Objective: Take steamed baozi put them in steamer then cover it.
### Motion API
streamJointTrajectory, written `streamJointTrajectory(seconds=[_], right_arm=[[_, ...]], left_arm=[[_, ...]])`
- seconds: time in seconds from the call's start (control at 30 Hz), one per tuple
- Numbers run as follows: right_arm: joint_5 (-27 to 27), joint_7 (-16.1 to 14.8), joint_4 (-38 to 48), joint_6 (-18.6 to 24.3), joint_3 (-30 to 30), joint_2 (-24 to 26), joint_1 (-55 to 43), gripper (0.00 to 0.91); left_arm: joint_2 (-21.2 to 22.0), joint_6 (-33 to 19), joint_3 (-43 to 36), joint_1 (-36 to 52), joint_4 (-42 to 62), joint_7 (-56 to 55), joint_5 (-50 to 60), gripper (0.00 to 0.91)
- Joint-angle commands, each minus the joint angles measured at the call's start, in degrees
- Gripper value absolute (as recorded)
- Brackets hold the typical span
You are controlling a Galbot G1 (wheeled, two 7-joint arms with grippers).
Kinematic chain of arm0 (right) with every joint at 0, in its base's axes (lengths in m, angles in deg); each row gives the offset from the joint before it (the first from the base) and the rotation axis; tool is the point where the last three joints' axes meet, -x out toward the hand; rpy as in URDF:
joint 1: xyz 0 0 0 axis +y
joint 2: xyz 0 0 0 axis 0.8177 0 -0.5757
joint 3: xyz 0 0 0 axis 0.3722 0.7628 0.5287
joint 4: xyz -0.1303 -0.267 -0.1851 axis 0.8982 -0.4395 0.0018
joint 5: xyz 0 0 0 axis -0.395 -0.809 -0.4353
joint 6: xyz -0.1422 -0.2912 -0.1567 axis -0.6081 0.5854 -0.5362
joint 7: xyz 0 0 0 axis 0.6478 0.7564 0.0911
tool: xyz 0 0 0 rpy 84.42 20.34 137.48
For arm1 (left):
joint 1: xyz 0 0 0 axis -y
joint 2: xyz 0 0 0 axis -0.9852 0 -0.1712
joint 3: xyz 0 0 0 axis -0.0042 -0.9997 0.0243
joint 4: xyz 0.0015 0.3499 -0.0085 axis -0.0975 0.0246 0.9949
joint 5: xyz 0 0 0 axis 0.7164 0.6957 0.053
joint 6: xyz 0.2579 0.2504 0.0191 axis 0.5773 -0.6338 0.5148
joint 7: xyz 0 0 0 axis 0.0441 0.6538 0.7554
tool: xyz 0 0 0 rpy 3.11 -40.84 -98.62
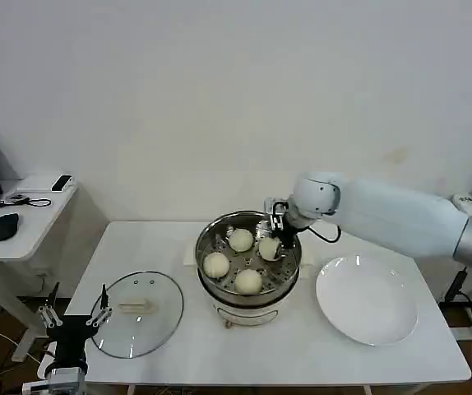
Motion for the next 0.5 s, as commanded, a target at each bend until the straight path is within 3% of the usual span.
streamJointTrajectory(seconds=[0.03, 0.2, 0.3, 0.43, 0.5], right_arm=[[-0.2, 0.8, 0.4, -0.3, -2.0, 0.0, 1.9, 0.907], [0.6, 2.0, -2.6, -0.7, -5.0, 2.2, 1.9, 0.907], [1.6, 5.3, -4.9, -1.1, -6.8, 4.6, 1.9, 0.907], [3.4, 16.1, -10.6, 0.0, -12.4, 9.5, 5.2, 0.907], [4.1, 21.7, -14.5, 0.9, -18.5, 13.1, 10.9, 0.907]], left_arm=[[0.0, 0.0, 0.0, -0.1, -0.1, 0.0, 0.0, 0.907], [0.2, -0.1, -0.1, -0.1, 0.0, 0.0, 0.1, 0.907], [0.2, -0.2, -0.1, -0.1, 0.1, -0.1, 0.1, 0.907], [0.3, -0.4, 0.1, 0.0, 0.3, -0.1, 0.1, 0.907], [0.4, -0.4, 0.2, -0.1, 0.5, 0.1, 0.1, 0.907]])
